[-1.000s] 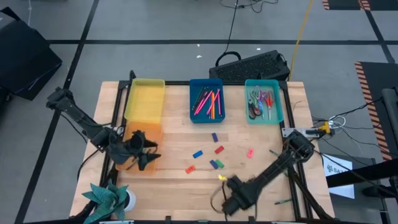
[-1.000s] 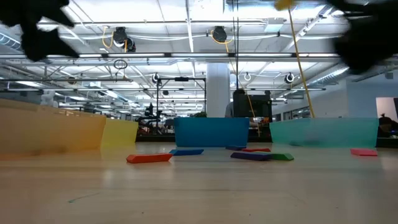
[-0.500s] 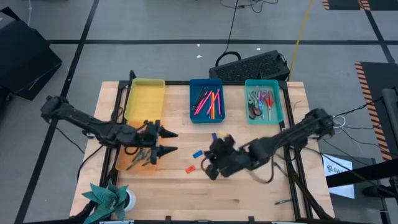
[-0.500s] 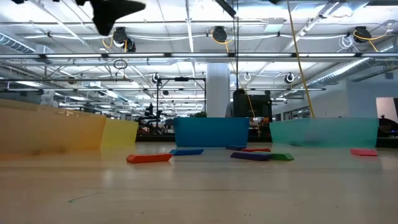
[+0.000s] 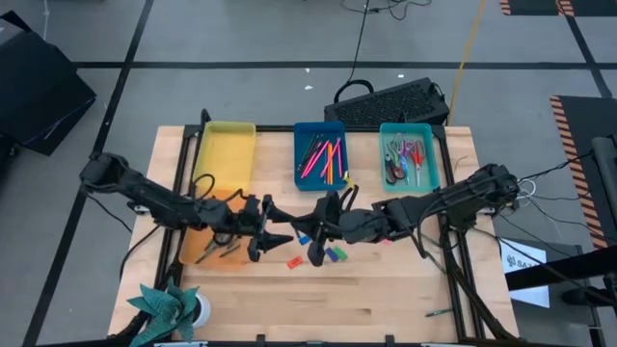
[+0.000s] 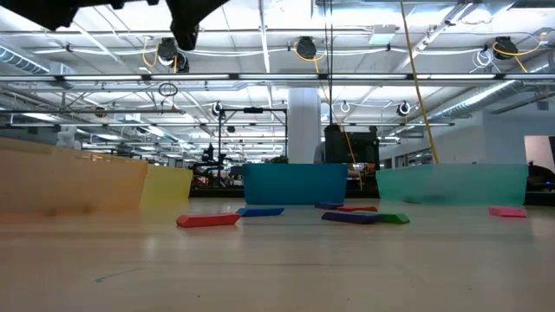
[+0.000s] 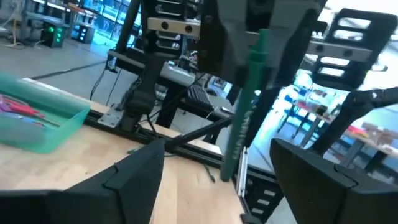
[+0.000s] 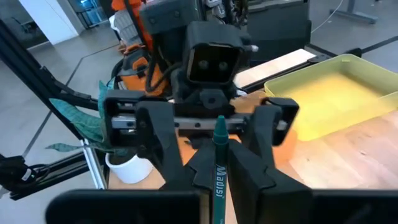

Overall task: Sort crayons/erasers/pens/pencils in bins
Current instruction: Put the left green crayon into the orange bin

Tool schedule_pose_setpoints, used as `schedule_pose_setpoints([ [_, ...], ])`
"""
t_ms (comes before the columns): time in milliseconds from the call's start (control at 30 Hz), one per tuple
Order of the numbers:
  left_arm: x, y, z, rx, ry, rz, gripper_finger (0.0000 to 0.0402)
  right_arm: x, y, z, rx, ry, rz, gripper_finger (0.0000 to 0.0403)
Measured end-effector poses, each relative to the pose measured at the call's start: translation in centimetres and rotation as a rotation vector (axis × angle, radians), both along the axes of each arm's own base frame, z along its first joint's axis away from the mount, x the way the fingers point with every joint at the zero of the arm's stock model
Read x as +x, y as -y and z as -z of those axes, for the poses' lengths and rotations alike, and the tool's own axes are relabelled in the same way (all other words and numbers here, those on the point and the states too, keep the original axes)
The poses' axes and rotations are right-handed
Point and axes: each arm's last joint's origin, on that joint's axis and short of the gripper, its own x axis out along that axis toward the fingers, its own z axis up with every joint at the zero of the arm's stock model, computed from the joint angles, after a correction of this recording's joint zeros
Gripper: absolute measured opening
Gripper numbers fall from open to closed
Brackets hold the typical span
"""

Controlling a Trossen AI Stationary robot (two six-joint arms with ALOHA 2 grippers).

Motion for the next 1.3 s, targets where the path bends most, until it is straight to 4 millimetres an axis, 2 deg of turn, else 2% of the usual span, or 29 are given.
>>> schedule_pose_setpoints([
  [133, 0.9, -0.2, -0.2, -0.005, 0.024, 0.056, 0.0284, 0.0, 0.1, 0.0, 0.0, 0.005, 0.006, 0.002],
  [233, 1.9, -0.2, -0.8, 0.015, 0.027, 0.087, 0.0246, 0.1, 0.4, -0.1, 0.002, 0.01, 0.015, 0.002],
  [400, 3.0, -0.1, -1.2, 0.056, -0.038, 0.111, 0.0142, 0.2, 0.8, -0.1, 0.002, 0.012, 0.028, 0.002],
  [567, 2.8, -0.1, -0.9, 0.099, -0.106, 0.12, 0.0025, 0.3, 0.8, -0.1, 0.006, 0.011, 0.026, 0.002],
  [767, 2.1, -0.6, -1.3, 0.098, -0.16, 0.117, 0.003, 0.3, 0.8, -0.1, 0.007, 0.012, 0.027, 0.0033],
  [933, 0.5, -1.1, -2.6, 0.108, -0.199, 0.113, 0.0019, 0.2, 0.8, -0.2, -0.013, 0.01, 0.018, 0.0087],
  [1033, -1.1, -1.6, -3.1, 0.122, -0.273, 0.078, 0.0019, -0.3, 0.8, -0.7, -0.072, -0.001, -0.008, 0.013],
  [1167, -4.2, -2.4, -3.5, 0.113, -0.413, 0.028, 0.0023, -2.3, 0.7, -1.9, -0.175, -0.045, -0.035, 0.0177],
  [1300, -7.9, -3.2, -3.1, 0.073, -0.611, -0.063, 0.0024, -4.5, 0.8, -1.4, -0.221, -0.214, -0.01, 0.0199],
])
